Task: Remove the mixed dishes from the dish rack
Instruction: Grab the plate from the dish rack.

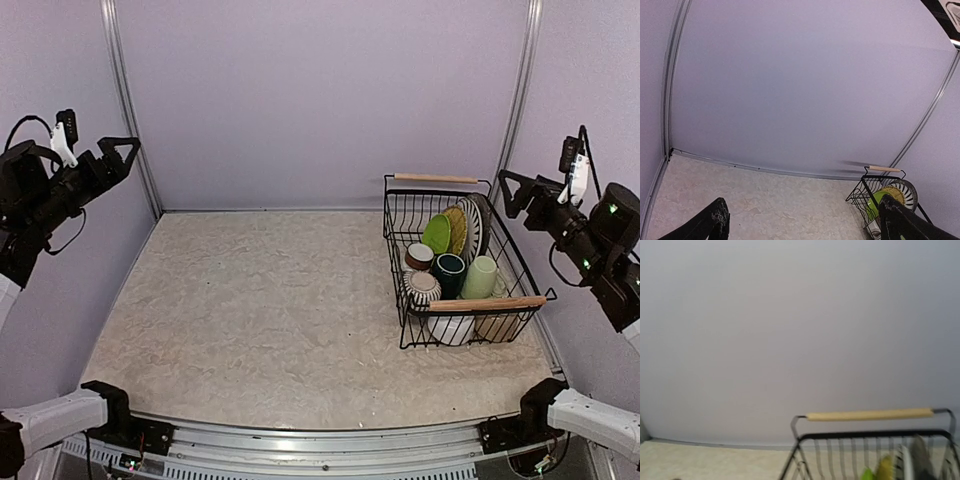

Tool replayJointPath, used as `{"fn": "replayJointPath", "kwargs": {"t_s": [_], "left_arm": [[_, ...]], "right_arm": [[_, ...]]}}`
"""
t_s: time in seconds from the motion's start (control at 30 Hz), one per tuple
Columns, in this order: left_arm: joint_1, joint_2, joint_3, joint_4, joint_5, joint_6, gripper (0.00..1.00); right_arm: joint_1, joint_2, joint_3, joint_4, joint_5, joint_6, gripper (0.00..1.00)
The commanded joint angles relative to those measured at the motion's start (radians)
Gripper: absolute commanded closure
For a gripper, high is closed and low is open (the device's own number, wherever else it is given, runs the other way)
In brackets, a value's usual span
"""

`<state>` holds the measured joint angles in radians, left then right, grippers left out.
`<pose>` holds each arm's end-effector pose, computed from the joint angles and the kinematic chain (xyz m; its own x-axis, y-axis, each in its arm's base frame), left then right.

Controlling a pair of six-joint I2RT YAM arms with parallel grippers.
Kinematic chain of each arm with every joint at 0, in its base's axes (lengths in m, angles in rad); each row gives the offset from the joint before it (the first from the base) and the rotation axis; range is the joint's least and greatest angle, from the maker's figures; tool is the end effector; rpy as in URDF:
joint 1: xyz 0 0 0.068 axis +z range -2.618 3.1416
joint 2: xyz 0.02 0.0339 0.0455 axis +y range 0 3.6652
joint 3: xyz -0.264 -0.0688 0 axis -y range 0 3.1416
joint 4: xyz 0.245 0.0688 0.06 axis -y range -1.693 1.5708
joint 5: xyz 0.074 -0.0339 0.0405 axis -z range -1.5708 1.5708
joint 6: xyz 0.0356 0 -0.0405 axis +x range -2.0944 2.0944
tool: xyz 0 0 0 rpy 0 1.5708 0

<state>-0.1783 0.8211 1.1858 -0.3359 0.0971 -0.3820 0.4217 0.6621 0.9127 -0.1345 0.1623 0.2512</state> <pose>0.1539 -0.0312 0.4533 -0.0751 -0.3635 -0.9286 0.2629 0.8911 -0.3700 0.1325 0.0531 0.4073 0.0384 0.2861 -0.9574 -0.2757 0.9240 0.2650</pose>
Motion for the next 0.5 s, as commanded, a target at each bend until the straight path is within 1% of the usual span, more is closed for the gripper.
{"fn": "replayJointPath", "kwargs": {"t_s": [0.0, 0.1, 0.23, 0.33, 0.47], "left_arm": [[0.119, 0.045, 0.001, 0.04, 0.186, -0.111, 0.01], [0.193, 0.081, 0.0, 0.057, 0.27, -0.163, 0.01], [0.261, 0.115, -0.001, 0.078, 0.373, -0.216, 0.01], [0.295, 0.131, -0.003, 0.094, 0.44, -0.246, 0.01], [0.31, 0.146, -0.004, 0.115, 0.517, -0.274, 0.01]], "right_arm": [[-0.065, -0.004, 0.016, -0.114, 0.05, 0.069, 0.0], [-0.101, 0.027, 0.044, -0.195, 0.097, 0.119, 0.0], [-0.138, 0.086, 0.077, -0.293, 0.153, 0.202, 0.0], [-0.157, 0.106, 0.063, -0.286, 0.114, 0.223, 0.0], [-0.174, 0.075, 0.001, -0.226, 0.071, 0.229, 0.0]]}}
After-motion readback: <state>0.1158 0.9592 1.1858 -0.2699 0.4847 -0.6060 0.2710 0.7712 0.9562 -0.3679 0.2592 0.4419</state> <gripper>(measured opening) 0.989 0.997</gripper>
